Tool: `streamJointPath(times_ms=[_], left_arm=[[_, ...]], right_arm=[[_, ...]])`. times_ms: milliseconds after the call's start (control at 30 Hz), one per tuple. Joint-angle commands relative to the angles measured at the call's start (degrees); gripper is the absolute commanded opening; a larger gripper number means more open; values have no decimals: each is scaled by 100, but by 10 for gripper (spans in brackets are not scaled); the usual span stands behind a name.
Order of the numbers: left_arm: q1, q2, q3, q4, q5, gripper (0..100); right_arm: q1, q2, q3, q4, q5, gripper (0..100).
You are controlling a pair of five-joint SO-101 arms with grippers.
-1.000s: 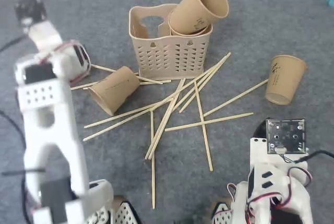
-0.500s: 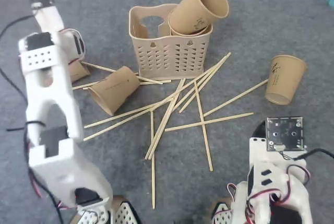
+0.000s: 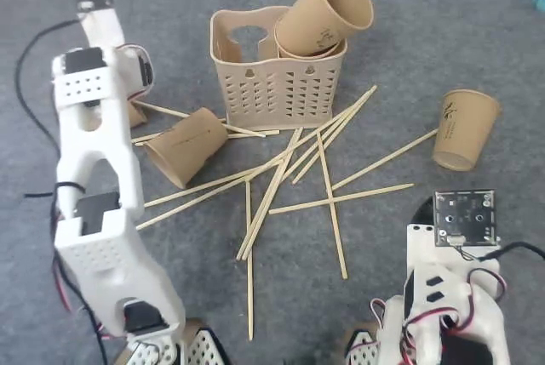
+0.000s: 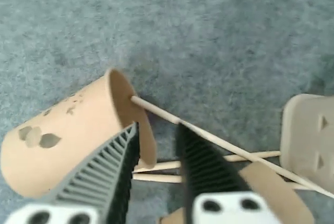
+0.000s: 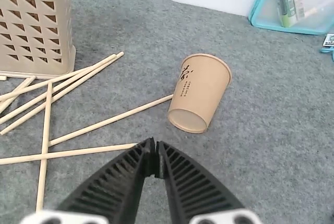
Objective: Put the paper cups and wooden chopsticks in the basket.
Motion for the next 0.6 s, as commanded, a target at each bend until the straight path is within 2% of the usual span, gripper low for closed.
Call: streamJointPath(times_ms=[0, 333, 567], left_arm=[[264, -158, -242, -123, -53, 13], [132, 853, -347, -519, -9, 13], [-686, 413, -813, 97, -53, 13]], right_arm=[[4, 4, -9, -31, 70, 7], [4, 4, -9, -22, 70, 7], [-4, 4, -9, -22, 70, 7]])
